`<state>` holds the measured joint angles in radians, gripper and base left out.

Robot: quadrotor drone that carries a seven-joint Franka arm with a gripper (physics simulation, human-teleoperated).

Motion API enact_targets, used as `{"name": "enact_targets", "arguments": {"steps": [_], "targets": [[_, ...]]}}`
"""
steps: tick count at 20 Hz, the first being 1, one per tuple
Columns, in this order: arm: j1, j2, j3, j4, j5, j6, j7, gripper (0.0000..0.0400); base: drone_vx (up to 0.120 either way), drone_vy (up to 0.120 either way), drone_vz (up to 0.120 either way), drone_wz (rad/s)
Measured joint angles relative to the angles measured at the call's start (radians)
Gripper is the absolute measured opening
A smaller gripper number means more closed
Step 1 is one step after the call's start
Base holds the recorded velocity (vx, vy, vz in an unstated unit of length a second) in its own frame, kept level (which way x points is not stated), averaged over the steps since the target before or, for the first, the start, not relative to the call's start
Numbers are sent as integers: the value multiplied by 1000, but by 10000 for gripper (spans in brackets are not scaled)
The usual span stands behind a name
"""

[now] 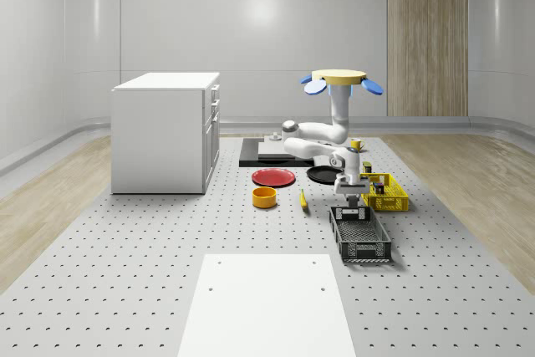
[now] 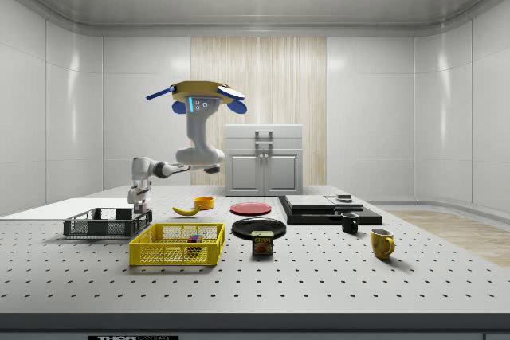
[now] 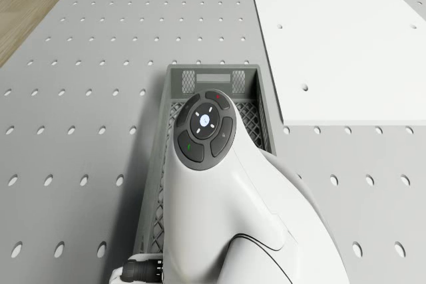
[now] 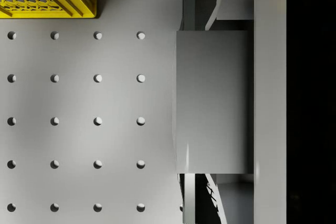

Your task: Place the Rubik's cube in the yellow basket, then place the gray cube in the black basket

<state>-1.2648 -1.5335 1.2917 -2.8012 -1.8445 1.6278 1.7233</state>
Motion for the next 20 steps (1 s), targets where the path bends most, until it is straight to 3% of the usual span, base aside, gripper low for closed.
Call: {"name": "enact_targets", "arguments": {"steps": [9,15,20], "targets": [[-1,-2,0,0,1,2,1,250,120,0,0,0],[-1,-4,0,0,1,3,1,250,120,0,-100,0],[-2,-5,-5,2,-4,7,1,250,64,0,0,0]]}}
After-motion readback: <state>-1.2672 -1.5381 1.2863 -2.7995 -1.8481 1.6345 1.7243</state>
